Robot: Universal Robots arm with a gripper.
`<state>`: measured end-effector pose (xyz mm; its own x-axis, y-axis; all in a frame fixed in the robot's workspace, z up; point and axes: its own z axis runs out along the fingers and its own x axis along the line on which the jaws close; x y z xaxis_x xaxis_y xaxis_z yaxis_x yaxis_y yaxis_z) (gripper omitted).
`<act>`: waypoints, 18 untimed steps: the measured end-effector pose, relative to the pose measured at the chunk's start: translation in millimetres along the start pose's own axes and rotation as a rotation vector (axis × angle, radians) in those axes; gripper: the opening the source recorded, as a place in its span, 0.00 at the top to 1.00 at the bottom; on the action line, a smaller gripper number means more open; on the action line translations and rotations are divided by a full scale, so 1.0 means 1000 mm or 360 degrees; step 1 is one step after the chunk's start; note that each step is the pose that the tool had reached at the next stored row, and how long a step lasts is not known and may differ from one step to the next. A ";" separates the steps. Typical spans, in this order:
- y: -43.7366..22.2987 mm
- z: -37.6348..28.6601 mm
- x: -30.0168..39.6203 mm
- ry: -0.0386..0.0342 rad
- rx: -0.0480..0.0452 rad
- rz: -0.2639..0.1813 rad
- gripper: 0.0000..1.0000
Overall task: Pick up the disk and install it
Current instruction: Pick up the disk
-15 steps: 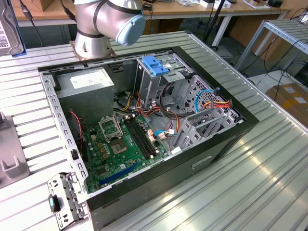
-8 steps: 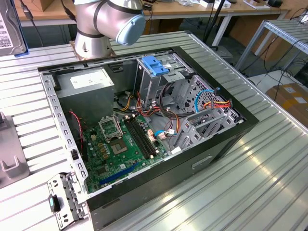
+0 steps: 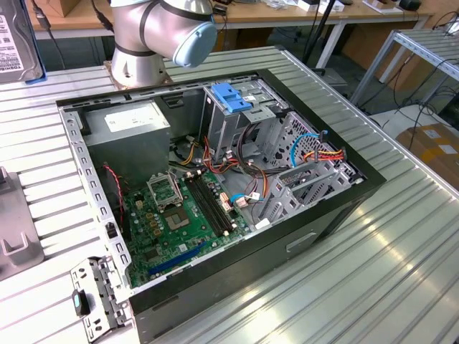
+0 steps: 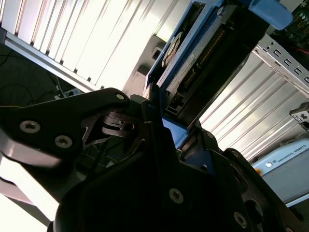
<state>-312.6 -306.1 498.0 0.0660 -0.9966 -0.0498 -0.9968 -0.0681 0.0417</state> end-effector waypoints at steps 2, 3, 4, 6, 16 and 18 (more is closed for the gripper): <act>-0.0014 0.0000 0.0001 0.0000 0.0000 0.0000 0.63; -0.0018 0.0000 0.0001 0.0000 0.0000 0.0000 0.63; -0.0023 0.0000 0.0002 0.0000 0.0000 0.0000 0.63; -0.0032 0.0000 0.0002 0.0000 0.0000 0.0000 0.63; -0.0077 -0.0001 0.0005 0.0000 0.0000 0.0000 0.63; -0.0084 -0.0001 0.0006 0.0000 0.0000 0.0000 0.63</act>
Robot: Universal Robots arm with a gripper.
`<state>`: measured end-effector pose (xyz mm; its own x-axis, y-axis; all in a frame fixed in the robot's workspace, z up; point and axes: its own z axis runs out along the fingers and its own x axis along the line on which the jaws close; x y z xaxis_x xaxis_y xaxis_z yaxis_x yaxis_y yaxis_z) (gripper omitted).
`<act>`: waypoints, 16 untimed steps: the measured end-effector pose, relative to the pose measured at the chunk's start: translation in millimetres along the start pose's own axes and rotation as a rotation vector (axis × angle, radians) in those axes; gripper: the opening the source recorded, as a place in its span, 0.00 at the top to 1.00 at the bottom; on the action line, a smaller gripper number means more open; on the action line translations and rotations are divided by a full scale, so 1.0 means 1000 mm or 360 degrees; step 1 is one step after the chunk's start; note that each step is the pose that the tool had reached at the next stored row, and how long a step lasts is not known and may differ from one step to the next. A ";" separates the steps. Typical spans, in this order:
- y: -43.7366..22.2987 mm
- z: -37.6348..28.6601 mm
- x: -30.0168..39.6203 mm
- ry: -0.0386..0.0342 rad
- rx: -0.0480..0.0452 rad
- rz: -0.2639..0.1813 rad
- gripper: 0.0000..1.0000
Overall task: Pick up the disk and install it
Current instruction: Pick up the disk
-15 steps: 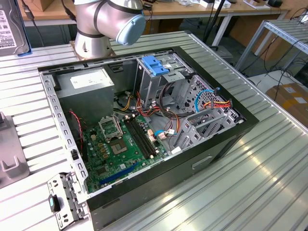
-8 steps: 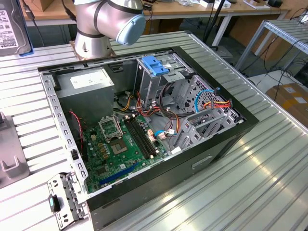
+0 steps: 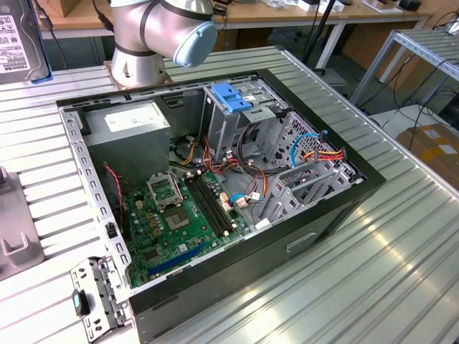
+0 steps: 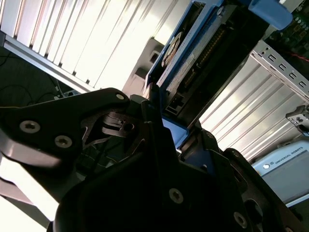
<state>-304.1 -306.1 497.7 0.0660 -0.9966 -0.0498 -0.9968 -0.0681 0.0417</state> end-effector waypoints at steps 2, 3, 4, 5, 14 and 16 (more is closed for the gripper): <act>-0.0009 0.0000 0.0001 0.0000 0.0000 0.0000 0.63; -0.0012 0.0000 0.0001 0.0000 0.0000 0.0000 0.63; -0.0019 0.0000 0.0001 0.0000 0.0000 0.0000 0.63; -0.0023 0.0000 0.0002 0.0000 0.0000 0.0000 0.63; -0.0086 -0.0002 0.0006 0.0000 0.0000 0.0000 0.63; -0.0095 -0.0002 0.0006 0.0000 0.0000 0.0000 0.63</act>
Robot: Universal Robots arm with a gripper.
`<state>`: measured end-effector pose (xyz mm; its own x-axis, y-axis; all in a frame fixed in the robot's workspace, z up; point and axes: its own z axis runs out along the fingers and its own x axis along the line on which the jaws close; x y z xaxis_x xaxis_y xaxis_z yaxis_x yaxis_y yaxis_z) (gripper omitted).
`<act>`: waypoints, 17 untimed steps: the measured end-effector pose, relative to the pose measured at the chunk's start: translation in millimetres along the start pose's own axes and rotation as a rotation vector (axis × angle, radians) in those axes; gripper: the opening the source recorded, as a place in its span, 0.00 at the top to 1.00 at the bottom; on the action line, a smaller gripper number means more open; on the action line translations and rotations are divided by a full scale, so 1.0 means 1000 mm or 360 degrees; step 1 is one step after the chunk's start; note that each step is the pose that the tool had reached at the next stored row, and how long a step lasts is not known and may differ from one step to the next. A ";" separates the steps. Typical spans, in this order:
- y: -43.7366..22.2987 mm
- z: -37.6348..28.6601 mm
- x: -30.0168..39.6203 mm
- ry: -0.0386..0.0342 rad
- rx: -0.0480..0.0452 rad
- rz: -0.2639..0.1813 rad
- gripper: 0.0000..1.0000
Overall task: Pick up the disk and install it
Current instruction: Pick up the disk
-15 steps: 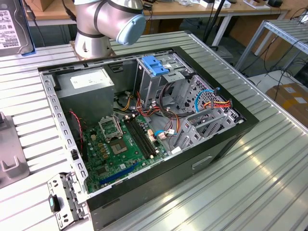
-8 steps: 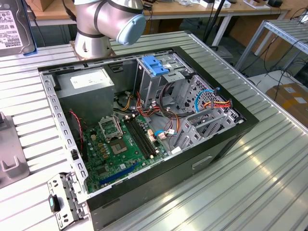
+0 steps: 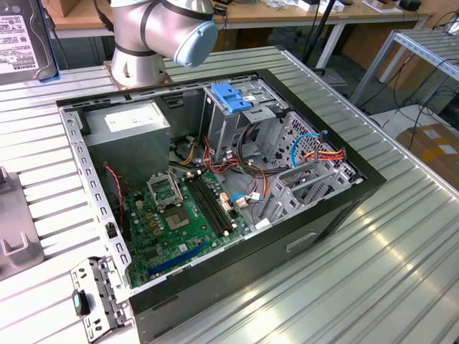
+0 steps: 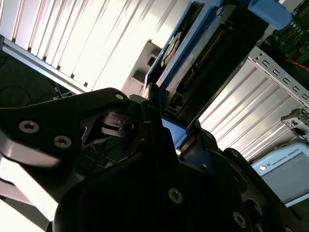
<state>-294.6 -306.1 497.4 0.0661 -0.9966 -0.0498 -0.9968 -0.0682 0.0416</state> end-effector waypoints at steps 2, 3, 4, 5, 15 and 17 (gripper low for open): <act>-0.0011 0.0000 0.0001 0.0000 0.0000 0.0000 0.63; -0.0017 -0.0001 0.0001 0.0000 0.0000 0.0000 0.63; -0.0023 -0.0001 0.0002 0.0000 0.0000 0.0000 0.63; -0.0030 -0.0001 0.0002 0.0000 0.0000 0.0000 0.63; -0.0084 -0.0002 0.0006 0.0000 0.0000 0.0000 0.63; -0.0096 -0.0002 0.0007 0.0000 0.0000 0.0000 0.63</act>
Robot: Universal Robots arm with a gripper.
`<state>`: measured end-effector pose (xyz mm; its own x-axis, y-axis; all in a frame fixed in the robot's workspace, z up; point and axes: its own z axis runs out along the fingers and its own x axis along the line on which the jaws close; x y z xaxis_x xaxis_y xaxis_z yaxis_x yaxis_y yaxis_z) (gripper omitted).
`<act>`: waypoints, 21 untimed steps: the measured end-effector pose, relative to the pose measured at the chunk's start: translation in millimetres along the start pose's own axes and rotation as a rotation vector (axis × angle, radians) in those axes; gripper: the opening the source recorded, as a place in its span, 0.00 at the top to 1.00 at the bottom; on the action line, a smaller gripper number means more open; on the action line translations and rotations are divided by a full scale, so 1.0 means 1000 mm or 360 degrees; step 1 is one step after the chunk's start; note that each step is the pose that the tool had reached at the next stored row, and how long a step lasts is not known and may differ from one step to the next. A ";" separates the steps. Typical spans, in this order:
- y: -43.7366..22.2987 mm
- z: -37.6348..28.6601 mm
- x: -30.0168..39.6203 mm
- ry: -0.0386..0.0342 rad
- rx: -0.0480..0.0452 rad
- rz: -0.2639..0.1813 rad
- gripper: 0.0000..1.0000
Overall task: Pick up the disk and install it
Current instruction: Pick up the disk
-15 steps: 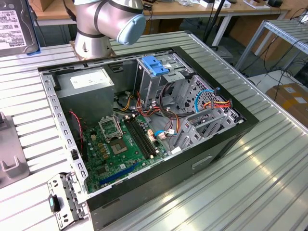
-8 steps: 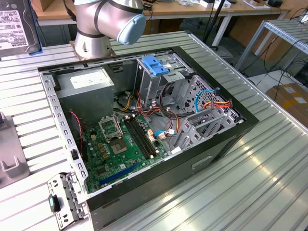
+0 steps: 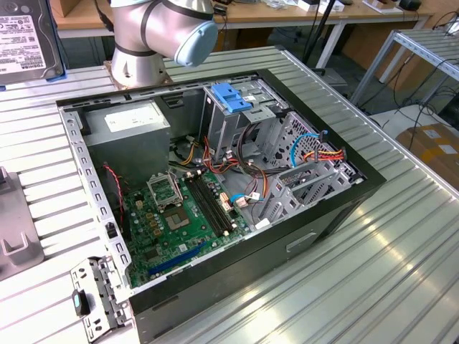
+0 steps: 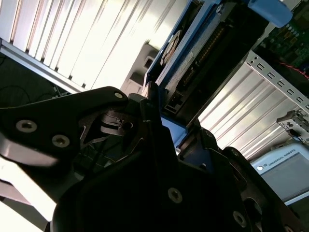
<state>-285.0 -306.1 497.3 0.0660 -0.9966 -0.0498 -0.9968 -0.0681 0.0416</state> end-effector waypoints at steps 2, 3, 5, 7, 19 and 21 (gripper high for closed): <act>-0.0021 -0.0001 0.0001 0.0000 0.0000 0.0000 0.63; -0.0029 -0.0001 0.0002 0.0000 0.0000 0.0000 0.63; -0.0048 -0.0001 0.0003 0.0000 0.0000 0.0000 0.63; -0.0058 -0.0001 0.0004 0.0000 0.0000 0.0000 0.63; -0.0150 -0.0004 0.0010 0.0000 0.0000 0.0000 0.63; -0.0171 -0.0005 0.0011 0.0000 0.0000 0.0000 0.63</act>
<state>-267.8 -306.1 496.9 0.0661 -0.9966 -0.0498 -0.9968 -0.0682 0.0417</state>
